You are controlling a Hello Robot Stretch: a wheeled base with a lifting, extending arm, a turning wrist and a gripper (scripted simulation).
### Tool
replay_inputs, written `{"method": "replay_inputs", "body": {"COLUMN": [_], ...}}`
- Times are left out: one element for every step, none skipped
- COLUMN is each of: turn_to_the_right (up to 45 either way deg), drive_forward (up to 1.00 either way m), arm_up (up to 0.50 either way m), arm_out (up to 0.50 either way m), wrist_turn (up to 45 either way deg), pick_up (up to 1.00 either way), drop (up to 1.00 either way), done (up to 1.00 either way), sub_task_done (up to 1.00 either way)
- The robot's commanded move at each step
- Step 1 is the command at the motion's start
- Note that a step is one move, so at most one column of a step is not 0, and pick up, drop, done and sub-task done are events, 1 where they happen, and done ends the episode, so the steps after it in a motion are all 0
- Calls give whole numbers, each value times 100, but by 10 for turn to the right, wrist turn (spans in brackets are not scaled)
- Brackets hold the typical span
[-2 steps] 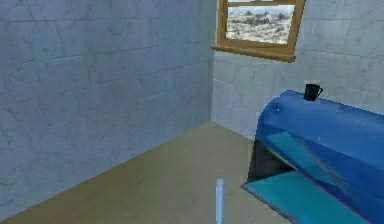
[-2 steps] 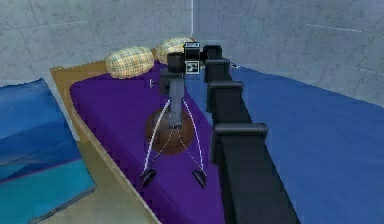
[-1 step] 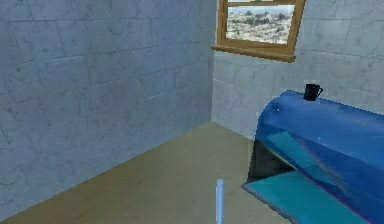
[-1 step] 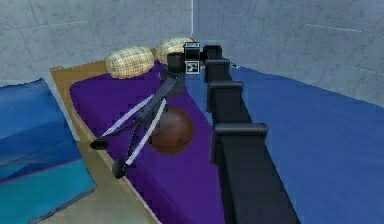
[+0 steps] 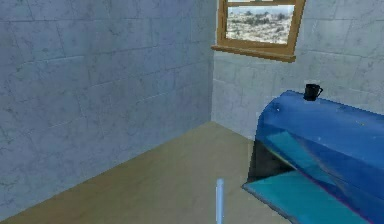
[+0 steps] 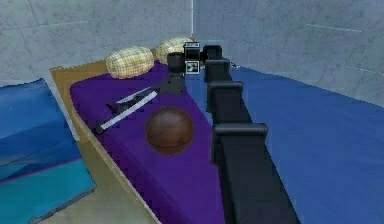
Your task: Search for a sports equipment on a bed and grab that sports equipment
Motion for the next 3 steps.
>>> {"method": "replay_inputs", "body": {"turn_to_the_right": [0,0,0], "drive_forward": [0,0,0], "arm_up": [0,0,-26], "arm_out": [0,0,0], "wrist_turn": [450,240,0], "pick_up": [0,0,0], "drop": [0,0,0], "done": [0,0,0], "sub_task_done": [0,0,0]}}
